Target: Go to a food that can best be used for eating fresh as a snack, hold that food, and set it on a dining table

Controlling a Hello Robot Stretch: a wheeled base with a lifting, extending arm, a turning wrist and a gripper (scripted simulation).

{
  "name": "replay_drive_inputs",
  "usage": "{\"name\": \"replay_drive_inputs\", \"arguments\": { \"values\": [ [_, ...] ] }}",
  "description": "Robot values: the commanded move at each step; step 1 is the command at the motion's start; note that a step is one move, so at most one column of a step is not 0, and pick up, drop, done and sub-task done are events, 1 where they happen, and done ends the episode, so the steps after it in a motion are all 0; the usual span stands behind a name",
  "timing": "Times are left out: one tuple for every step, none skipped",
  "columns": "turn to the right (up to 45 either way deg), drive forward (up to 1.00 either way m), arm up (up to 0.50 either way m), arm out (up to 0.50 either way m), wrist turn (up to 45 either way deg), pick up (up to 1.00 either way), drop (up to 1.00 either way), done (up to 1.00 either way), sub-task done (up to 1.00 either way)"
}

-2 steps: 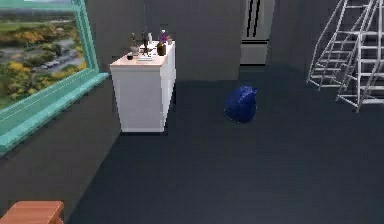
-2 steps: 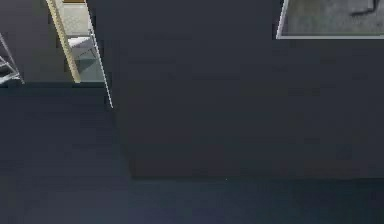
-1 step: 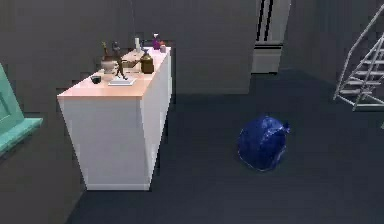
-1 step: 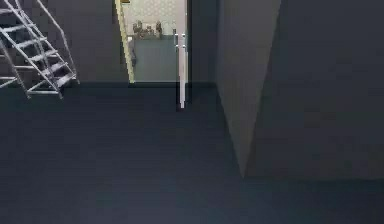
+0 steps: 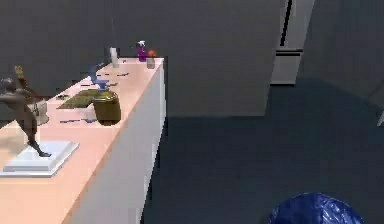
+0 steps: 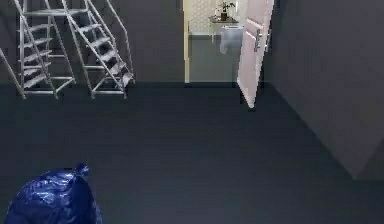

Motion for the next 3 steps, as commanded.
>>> {"name": "replay_drive_inputs", "arguments": {
  "values": [
    [0.0, 1.00, 0.00, 0.00, 0.0, 0.00, 0.00, 0.00, 0.00],
    [0.0, 0.95, 0.00, 0.00, 0.0, 0.00, 0.00, 0.00, 0.00],
    [-45.0, 0.00, 0.00, 0.00, 0.0, 0.00, 0.00, 0.00, 0.00]
  ]
}}
